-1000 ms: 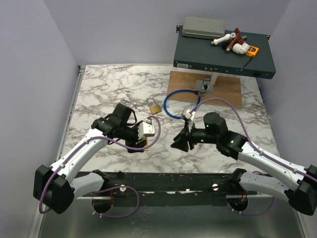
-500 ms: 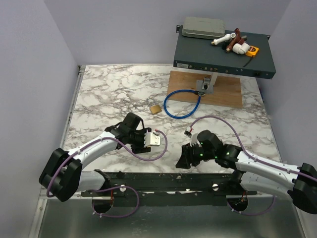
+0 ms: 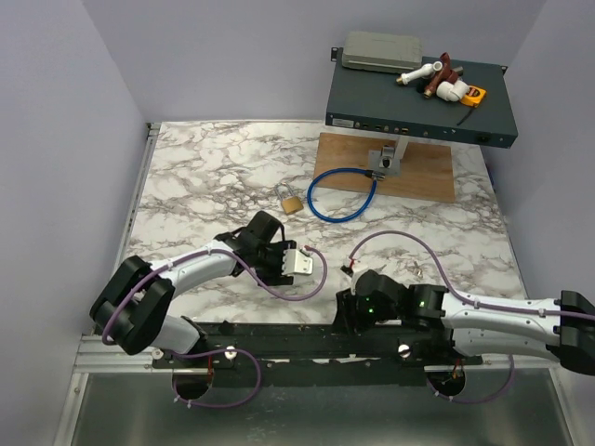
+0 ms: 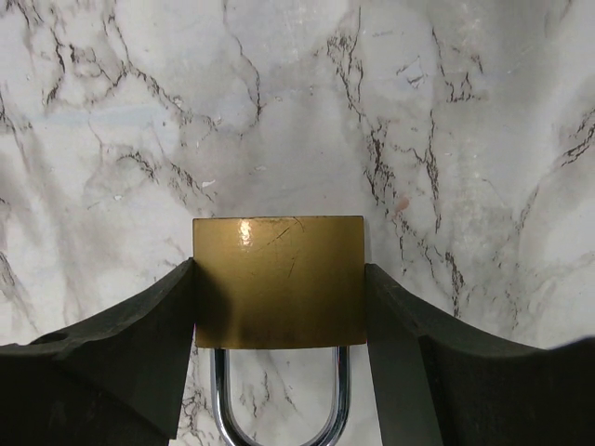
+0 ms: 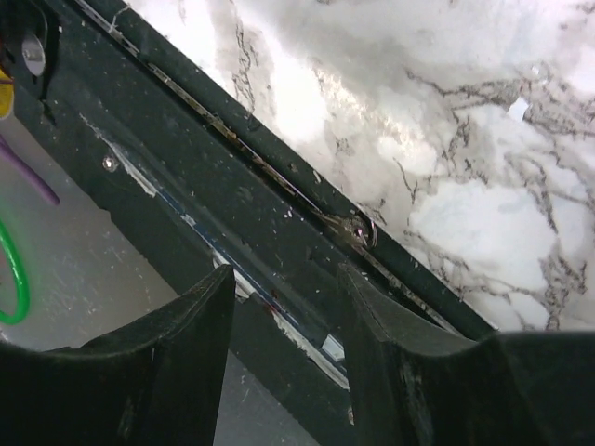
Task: Unlock with the key
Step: Place the lock at the center of the board, then pick up the key from the center of the board.
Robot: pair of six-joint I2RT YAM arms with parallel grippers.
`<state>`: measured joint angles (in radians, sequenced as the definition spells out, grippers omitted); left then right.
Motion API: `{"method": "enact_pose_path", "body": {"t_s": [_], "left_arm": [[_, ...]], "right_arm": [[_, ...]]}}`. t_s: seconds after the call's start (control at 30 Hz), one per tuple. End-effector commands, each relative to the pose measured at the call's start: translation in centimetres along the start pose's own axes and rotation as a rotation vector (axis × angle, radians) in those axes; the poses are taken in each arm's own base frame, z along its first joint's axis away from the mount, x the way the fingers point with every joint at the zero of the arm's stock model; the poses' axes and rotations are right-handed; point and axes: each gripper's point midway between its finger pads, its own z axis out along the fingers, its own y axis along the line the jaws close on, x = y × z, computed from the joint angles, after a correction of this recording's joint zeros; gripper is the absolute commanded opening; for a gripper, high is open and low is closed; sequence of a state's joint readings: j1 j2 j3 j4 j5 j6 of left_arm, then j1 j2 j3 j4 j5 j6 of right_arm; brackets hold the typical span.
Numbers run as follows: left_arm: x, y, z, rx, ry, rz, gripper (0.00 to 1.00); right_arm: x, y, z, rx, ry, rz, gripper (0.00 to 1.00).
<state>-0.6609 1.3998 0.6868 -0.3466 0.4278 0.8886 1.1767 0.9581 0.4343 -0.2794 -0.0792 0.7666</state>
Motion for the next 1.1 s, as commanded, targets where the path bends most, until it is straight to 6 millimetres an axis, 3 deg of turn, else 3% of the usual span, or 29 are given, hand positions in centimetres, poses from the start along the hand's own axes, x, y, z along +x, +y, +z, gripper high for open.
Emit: {"method": "enact_pose_path", "body": {"t_s": [0.0,0.1,0.27,0.5,0.63,0.73,0.93,1.07], "left_arm": [[-2.4,0.5,-1.0,-0.018,-0.037,0.025,0.54],[-3.2,-0.6,-2.1,0.007,-0.055,0.012,0.82],[-4.6,-3.0,-5.4,0.051,-0.092,-0.053,0.98],[-5.7,-5.5,-10.2,0.117,-0.096,-0.136,0.98],[-6.3,-4.8,-12.2,0.08,-0.126,-0.166,0.98],[-7.2,-4.2,-13.4,0.064,-0.162,-0.182,0.98],[-7.1,-3.3,-14.3,0.021,-0.191,-0.206,0.99],[-6.6,-3.4,-14.7,0.001,-0.2,-0.22,0.98]], "right_arm": [[0.9,-1.7,0.0,0.138,-0.029,0.066,0.51],[2.1,-2.0,0.7,0.174,0.002,0.061,0.53],[3.1,-3.8,2.1,0.304,-0.002,0.03,0.54],[1.3,-5.9,2.2,0.461,-0.123,0.018,0.54],[1.5,-7.0,2.1,0.515,-0.14,0.06,0.54],[1.5,-6.6,2.7,0.491,-0.143,0.074,0.52],[2.0,-5.7,4.7,0.526,-0.114,0.024,0.42],[3.6,-6.0,5.5,0.631,-0.09,-0.003,0.26]]}}
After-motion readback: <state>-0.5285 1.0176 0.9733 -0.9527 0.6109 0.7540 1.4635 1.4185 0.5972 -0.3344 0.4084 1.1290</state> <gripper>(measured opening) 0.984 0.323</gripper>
